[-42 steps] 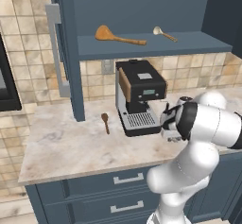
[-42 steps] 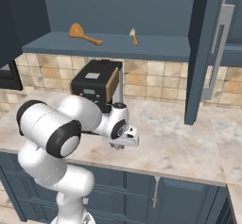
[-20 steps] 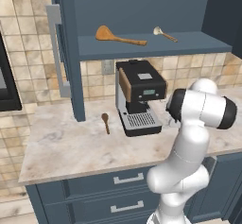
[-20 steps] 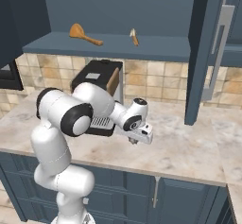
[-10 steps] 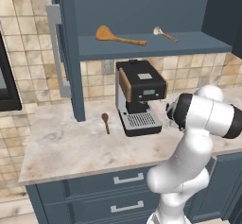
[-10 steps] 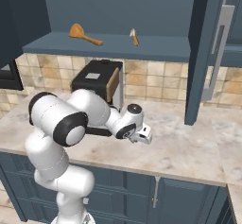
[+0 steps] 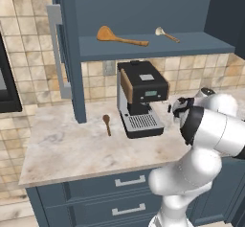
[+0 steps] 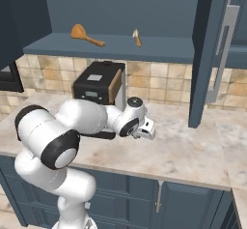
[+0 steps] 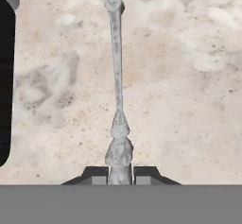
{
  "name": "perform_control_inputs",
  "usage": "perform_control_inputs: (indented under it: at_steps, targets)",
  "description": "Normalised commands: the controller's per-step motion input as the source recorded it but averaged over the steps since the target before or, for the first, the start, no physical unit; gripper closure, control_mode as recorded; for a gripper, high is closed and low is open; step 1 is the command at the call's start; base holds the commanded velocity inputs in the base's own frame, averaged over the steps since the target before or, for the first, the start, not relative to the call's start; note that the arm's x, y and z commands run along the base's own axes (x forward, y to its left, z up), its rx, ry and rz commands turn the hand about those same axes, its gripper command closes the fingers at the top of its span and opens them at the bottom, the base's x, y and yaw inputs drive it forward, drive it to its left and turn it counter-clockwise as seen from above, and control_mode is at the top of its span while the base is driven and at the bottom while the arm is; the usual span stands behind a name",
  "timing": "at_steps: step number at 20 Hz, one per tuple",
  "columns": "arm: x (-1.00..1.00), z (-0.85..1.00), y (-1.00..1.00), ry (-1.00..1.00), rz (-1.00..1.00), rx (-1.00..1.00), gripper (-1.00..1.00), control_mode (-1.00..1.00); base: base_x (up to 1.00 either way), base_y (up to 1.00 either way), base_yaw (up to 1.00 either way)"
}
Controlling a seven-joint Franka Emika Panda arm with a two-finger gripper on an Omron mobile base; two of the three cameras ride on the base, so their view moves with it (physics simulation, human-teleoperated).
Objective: Organize the utensils by type. Pick up the wooden spoons from the counter and place them in the open cabinet. Then pick up the metallic utensils from the counter and place them in the open drawer.
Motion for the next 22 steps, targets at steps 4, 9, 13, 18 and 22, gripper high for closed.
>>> perform_control_inputs:
  at_steps: [4, 9, 13, 18, 22]
  targets:
    - [-0.18, 0.48, 0.0, -0.02, 0.0, -0.02, 1.0, -1.0, 0.0, 0.0, 0.0]
    - [-0.45, 0.42, 0.0, -0.08, 0.02, -0.02, 1.0, -1.0, 0.0, 0.0, 0.0]
    - [-0.62, 0.53, 0.0, -0.08, 0.03, -0.02, 1.0, -1.0, 0.0, 0.0, 0.0]
    - [-0.45, 0.57, 0.0, -0.03, 0.01, -0.03, 1.0, -1.0, 0.0, 0.0, 0.0]
    - [-0.26, 0.61, 0.0, 0.0, 0.01, -0.03, 1.0, -1.0, 0.0, 0.0, 0.0]
